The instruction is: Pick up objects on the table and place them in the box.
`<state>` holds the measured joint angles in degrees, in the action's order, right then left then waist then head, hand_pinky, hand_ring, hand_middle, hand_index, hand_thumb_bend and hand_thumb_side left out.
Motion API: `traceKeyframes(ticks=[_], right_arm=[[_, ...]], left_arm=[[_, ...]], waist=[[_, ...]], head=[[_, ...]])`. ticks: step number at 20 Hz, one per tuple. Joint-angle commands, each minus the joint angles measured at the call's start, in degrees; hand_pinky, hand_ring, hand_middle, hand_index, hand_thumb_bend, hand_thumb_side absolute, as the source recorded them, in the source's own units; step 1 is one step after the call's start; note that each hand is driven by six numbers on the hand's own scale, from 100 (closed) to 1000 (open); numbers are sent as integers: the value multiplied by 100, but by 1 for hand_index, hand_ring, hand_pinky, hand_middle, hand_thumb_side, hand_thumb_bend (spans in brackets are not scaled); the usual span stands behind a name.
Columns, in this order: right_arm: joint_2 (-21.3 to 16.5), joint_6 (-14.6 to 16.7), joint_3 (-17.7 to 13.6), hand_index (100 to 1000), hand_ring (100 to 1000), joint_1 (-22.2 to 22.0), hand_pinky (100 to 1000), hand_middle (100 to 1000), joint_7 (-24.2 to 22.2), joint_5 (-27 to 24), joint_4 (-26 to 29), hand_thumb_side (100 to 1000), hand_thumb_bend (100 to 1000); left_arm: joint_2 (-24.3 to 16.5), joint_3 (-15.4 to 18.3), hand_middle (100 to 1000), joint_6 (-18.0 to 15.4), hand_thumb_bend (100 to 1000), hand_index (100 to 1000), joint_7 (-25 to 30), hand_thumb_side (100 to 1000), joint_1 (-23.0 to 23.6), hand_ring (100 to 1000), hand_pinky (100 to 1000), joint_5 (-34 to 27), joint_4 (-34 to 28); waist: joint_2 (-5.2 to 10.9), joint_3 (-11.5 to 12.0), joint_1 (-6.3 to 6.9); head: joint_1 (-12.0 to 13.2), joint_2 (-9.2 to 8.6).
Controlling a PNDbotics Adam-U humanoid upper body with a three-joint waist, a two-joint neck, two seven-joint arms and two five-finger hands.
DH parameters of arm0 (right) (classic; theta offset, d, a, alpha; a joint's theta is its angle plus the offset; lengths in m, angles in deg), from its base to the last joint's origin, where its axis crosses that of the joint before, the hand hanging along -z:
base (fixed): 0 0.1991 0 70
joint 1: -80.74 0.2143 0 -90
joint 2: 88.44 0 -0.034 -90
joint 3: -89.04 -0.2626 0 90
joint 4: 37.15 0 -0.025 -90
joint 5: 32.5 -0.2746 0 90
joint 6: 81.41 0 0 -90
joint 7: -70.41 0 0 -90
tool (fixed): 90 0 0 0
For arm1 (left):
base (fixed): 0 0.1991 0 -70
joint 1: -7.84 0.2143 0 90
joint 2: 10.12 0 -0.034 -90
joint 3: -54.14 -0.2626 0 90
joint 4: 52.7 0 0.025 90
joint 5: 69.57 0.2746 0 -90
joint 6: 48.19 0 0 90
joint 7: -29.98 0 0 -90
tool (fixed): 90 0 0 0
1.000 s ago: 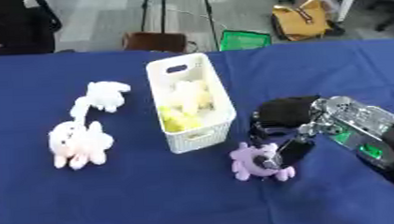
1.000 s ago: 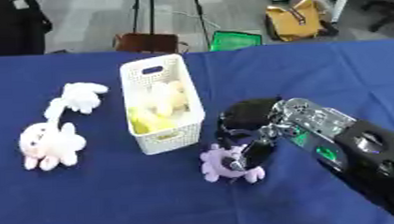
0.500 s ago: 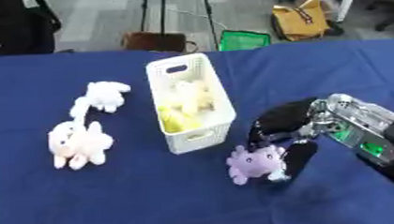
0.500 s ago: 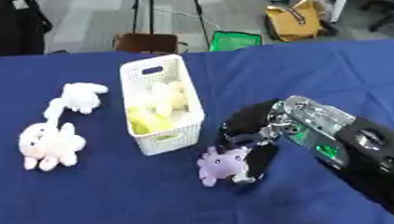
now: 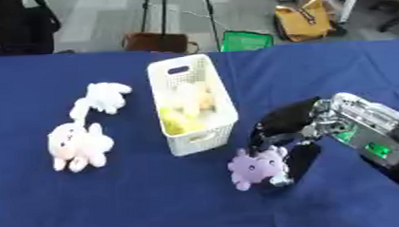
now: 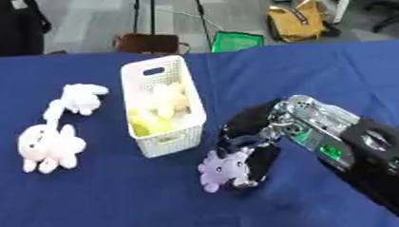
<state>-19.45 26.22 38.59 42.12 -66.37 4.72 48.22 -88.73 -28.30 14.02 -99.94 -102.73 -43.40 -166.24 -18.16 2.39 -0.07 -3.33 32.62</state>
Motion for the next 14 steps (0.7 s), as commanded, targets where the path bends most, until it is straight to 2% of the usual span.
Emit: traceKeyframes(ticks=[1,5,14], right_arm=[[-127,104,-52,983,887,57,939,691,-56,40,62,800,501],[-114,123,-41,1000,905,52,952,734,-24,182,37,796,541],[-108,128,-41,1000,931,50,958,754,267,730,117,838,529]], left_arm=[[-35,-15,716,-163,100,751,-143,521,-47,533,526,-12,-105],[-30,-21,716,-164,100,751,-133,521,-47,533,526,-14,-105],[-26,-21,716,-164,100,750,-123,521,-46,533,526,-21,-105]], waist=[[91,3,11],[79,-4,20],[75,-2,31]], head=[[-12,-72],[-15,-75],[-29,-87]])
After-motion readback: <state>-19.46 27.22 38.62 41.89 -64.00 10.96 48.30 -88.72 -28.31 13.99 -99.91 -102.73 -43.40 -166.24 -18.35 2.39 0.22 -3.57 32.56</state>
